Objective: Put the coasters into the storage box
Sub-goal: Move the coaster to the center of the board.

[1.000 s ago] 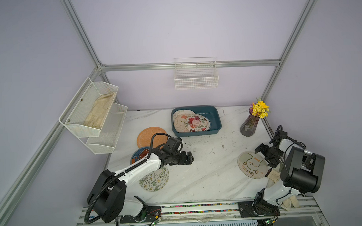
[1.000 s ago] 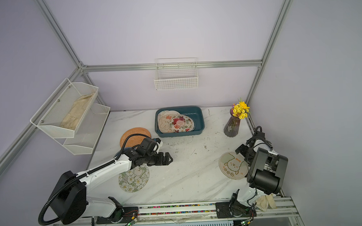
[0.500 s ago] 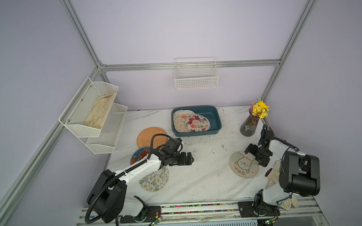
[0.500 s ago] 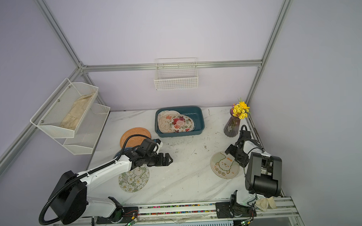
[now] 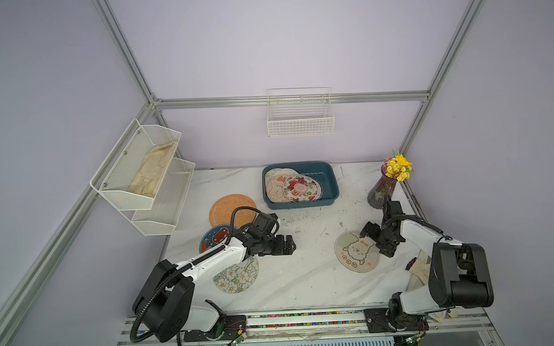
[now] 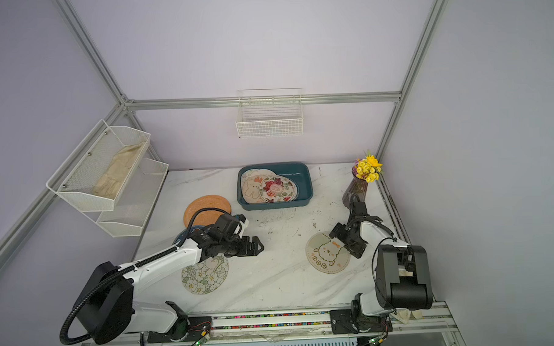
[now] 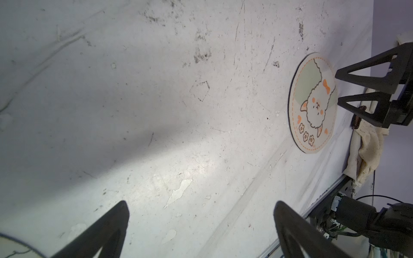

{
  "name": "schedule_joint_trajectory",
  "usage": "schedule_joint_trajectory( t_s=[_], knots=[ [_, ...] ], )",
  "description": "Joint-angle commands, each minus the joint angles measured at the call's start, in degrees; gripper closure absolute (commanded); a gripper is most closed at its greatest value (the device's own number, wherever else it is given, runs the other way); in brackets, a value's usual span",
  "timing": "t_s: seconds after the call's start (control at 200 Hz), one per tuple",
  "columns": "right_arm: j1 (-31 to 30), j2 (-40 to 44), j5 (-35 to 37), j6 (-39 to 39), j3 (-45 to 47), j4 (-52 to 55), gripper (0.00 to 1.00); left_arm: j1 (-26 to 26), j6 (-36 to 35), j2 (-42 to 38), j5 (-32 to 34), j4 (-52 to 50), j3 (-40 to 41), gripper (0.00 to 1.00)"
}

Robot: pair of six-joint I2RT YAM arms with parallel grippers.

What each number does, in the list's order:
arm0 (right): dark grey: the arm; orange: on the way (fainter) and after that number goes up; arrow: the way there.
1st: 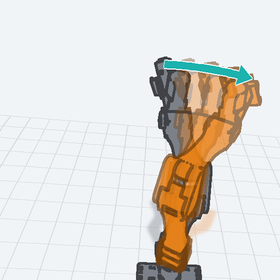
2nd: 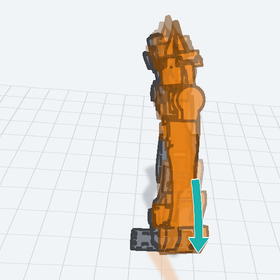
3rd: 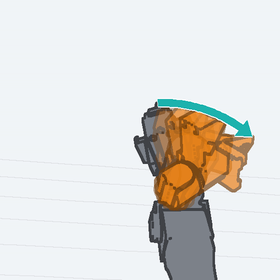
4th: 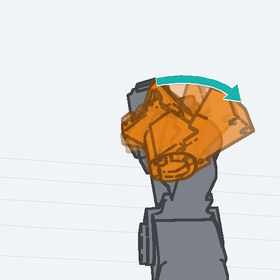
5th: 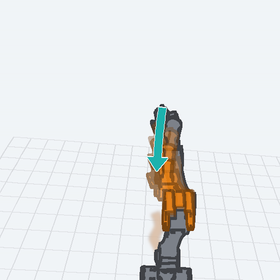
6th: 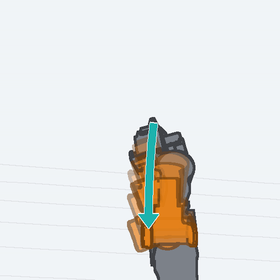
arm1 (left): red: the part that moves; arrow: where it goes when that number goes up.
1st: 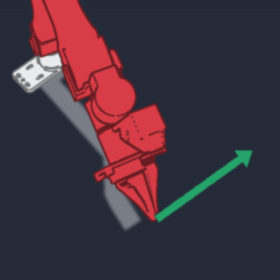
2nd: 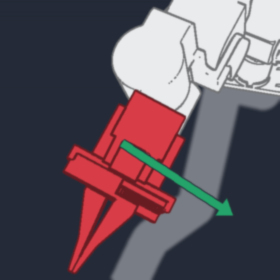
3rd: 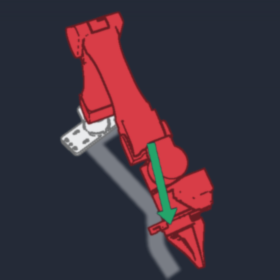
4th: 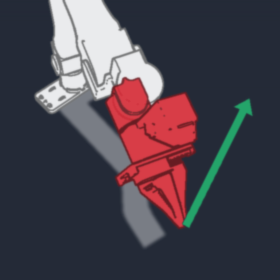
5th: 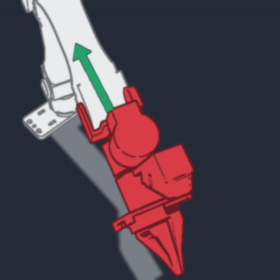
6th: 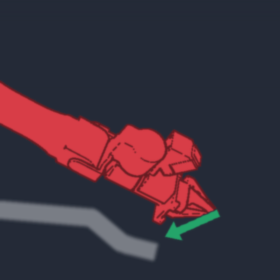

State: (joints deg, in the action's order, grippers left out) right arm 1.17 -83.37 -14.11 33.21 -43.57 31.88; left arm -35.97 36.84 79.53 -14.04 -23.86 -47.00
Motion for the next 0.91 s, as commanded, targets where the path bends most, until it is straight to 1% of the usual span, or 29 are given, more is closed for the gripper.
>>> schedule_joint_trajectory(
  t_s=[0.0,0.17,0.355,0.63,0.68,0.695,0.76,0.84,0.9],
  knots=[
    [-3.55,-1.98,-6.40,5.06,4.36,1.34,0.03,0.51,-0.18,-1.39,-1.24,2.15,1.93,0.00],
    [-9.23,-1.18,-6.66,8.39,4.46,-0.80,0.03,0.39,-0.18,-1.04,-1.63,2.30,1.69,0.00],
    [-16.36,-2.91,-6.24,11.24,3.20,-3.28,0.03,0.42,-0.19,-0.52,-2.03,2.50,1.48,0.00],
    [-24.10,-5.97,-6.41,12.98,0.83,-6.28,0.03,-0.33,0.04,0.93,-2.83,3.52,0.25,0.00],
    [-25.47,-6.80,-6.52,12.50,0.08,-6.73,0.03,-0.81,0.17,0.90,-3.05,3.95,-0.23,0.00],
    [-25.82,-7.07,-6.54,12.24,-0.12,-6.65,0.03,-0.98,0.16,2.75,-3.09,4.08,-0.36,0.00],
    [-26.45,-7.49,-6.18,10.00,-1.56,-5.34,0.03,-1.63,0.25,4.14,-3.15,4.41,-1.33,0.00],
    [-26.50,-6.63,-3.96,5.18,-4.10,-0.54,0.03,-2.55,0.31,5.79,-3.24,4.70,-2.98,0.00],
    [-26.25,-5.33,-2.13,3.38,-5.25,1.25,0.03,-3.09,0.28,7.11,-3.32,4.80,-4.43,0.00]
  ],
)
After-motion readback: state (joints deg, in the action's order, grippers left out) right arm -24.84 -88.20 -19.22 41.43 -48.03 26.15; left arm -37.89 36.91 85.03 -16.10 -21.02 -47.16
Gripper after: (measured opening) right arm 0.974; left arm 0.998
